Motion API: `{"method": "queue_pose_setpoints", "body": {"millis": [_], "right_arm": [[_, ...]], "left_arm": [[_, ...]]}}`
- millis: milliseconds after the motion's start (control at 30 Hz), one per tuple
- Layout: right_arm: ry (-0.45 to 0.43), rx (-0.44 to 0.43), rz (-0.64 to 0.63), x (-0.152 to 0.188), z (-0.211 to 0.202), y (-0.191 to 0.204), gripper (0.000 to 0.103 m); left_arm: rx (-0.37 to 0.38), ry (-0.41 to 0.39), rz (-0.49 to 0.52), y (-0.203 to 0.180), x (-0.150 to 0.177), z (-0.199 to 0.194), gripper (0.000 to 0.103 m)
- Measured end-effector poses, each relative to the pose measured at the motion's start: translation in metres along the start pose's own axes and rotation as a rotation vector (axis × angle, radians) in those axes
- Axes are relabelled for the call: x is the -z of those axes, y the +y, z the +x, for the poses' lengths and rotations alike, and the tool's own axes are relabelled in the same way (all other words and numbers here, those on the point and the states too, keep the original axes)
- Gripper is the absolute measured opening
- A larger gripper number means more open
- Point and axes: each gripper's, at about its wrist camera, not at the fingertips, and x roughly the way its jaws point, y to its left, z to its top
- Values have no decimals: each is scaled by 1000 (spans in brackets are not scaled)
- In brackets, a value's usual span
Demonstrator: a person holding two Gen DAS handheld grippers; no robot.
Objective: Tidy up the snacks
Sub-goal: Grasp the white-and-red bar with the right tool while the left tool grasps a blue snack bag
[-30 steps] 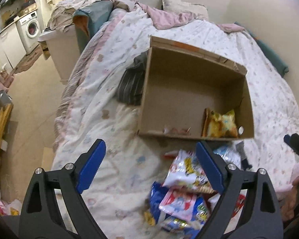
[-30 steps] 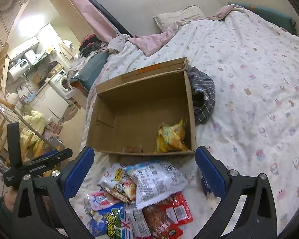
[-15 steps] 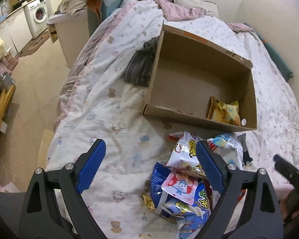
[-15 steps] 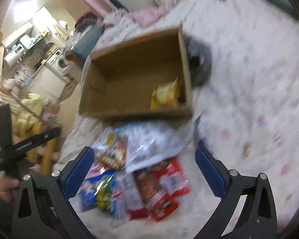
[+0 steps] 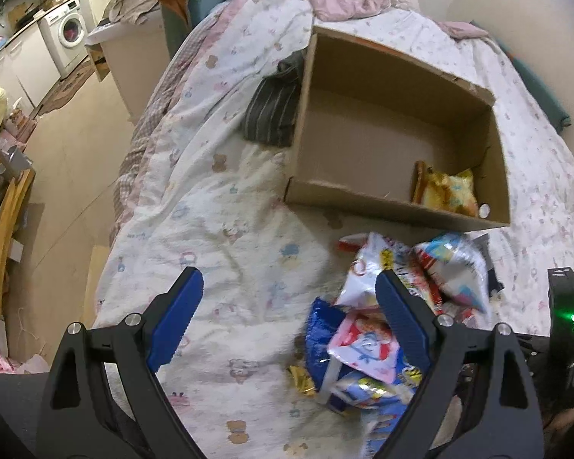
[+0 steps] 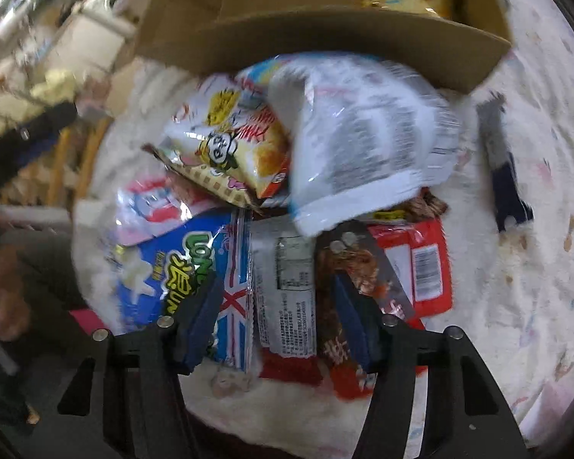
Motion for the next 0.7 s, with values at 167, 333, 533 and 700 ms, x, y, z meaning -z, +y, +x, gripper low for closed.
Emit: {"method": "queue_pose_setpoints", "body": {"millis": [167, 333, 533, 700], "right_arm": [[4, 80, -68, -3, 9, 17, 35], [-17, 33, -75, 2, -2, 16, 32], [-135, -60, -30, 10, -43, -6, 32], [-239, -82, 49, 13, -78, -23, 32]], "left_arm": [[-5, 41, 12, 3, 5, 10, 90], [25, 103, 50, -7, 11, 19, 90], [67, 207, 3, -11, 37, 16, 90], [57, 235, -51, -32, 61, 4, 90]]}}
